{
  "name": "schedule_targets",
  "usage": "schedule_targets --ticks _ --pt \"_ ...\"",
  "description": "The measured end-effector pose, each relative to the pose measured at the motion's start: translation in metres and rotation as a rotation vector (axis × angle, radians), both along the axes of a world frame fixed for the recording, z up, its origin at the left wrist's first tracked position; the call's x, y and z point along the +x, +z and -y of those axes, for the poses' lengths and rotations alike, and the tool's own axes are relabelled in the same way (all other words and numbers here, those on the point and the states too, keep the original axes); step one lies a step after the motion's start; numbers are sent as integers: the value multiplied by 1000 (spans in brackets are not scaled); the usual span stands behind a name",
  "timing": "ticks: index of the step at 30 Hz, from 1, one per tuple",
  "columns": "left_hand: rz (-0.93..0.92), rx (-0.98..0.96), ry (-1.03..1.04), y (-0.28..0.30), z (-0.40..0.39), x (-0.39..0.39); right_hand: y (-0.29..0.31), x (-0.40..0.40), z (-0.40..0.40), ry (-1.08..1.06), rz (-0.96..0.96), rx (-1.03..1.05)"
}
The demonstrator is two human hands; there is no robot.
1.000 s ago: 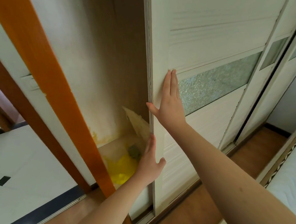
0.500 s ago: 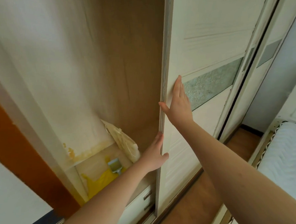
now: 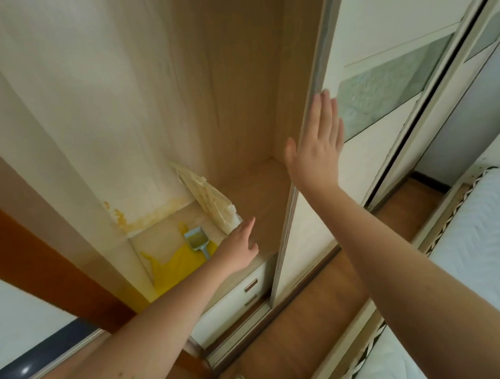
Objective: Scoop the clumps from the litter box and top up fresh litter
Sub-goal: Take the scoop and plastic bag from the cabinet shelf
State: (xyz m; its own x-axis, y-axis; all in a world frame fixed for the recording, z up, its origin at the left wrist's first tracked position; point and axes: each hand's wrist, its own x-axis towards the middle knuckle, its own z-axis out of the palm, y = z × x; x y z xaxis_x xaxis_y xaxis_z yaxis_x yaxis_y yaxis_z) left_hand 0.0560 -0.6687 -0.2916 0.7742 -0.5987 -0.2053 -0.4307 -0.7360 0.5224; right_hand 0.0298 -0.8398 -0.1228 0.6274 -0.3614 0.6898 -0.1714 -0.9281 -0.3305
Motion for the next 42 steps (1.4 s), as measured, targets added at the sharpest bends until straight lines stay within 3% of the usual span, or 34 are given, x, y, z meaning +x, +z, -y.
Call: schedule_targets --ticks 5,15,22,28,34,42 --pt "91 164 54 -46 -34 3 -39 10 -47 161 -34 -130" --pt "86 569 194 -132 -70 -23 -144 52 -92 489 -408 -165" --pt "33 592 280 -173 -71 -14 -236 66 -111 680 -624 -40" --pt "-47 577 305 -200 -64 2 -302 81 -100 645 -816 64" --pt "-110 635 433 -232 -72 24 -362 89 -94 667 -968 35" --pt "-66 676 430 -283 -61 32 -448 122 -124 680 -1096 75"
